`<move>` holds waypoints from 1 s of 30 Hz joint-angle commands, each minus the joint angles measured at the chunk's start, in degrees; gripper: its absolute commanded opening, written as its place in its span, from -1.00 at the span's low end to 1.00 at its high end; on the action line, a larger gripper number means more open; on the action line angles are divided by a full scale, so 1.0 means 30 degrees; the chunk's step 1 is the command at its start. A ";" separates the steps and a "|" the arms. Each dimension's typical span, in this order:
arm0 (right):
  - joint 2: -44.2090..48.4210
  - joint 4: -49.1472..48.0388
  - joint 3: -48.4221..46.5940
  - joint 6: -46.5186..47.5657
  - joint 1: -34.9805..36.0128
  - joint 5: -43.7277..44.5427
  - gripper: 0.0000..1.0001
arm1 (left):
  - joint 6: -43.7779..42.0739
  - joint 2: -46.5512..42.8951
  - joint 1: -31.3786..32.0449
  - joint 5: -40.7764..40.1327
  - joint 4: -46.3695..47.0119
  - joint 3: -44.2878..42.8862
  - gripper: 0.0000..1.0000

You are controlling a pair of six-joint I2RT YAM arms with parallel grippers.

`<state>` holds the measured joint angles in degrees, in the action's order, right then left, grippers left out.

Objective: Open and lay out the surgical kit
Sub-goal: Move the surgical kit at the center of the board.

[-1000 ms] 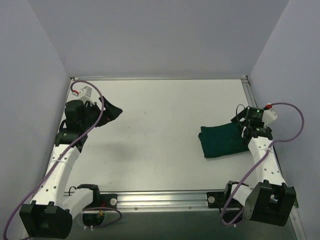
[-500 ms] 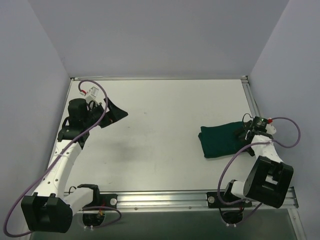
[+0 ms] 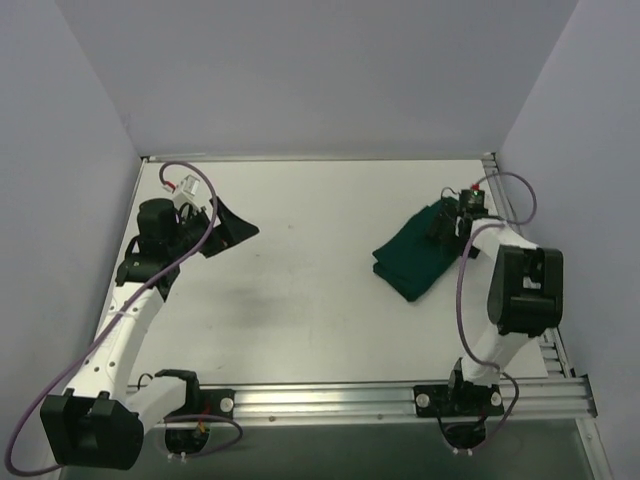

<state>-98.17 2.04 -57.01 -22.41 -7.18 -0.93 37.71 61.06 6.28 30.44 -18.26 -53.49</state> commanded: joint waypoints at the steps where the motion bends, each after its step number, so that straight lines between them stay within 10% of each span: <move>1: -0.3239 0.1748 -0.2866 0.1580 0.2096 -0.0568 0.81 | -0.0296 -0.0868 0.0044 -0.0769 -0.0034 -0.0391 0.83; 18: -1.0545 0.3538 -1.1167 0.4803 0.9598 -0.3292 0.69 | 0.0024 0.1969 0.1740 -0.0153 0.1951 0.0663 0.66; 30: -0.6195 0.2395 -0.9387 0.2961 1.0100 -0.1745 0.99 | 0.1871 0.7327 0.4875 -0.1971 0.5205 0.0664 0.76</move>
<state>-123.31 1.43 -88.99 -12.51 24.18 -10.35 41.21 80.49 19.68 25.89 -8.99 -51.18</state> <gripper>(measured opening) 0.994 0.877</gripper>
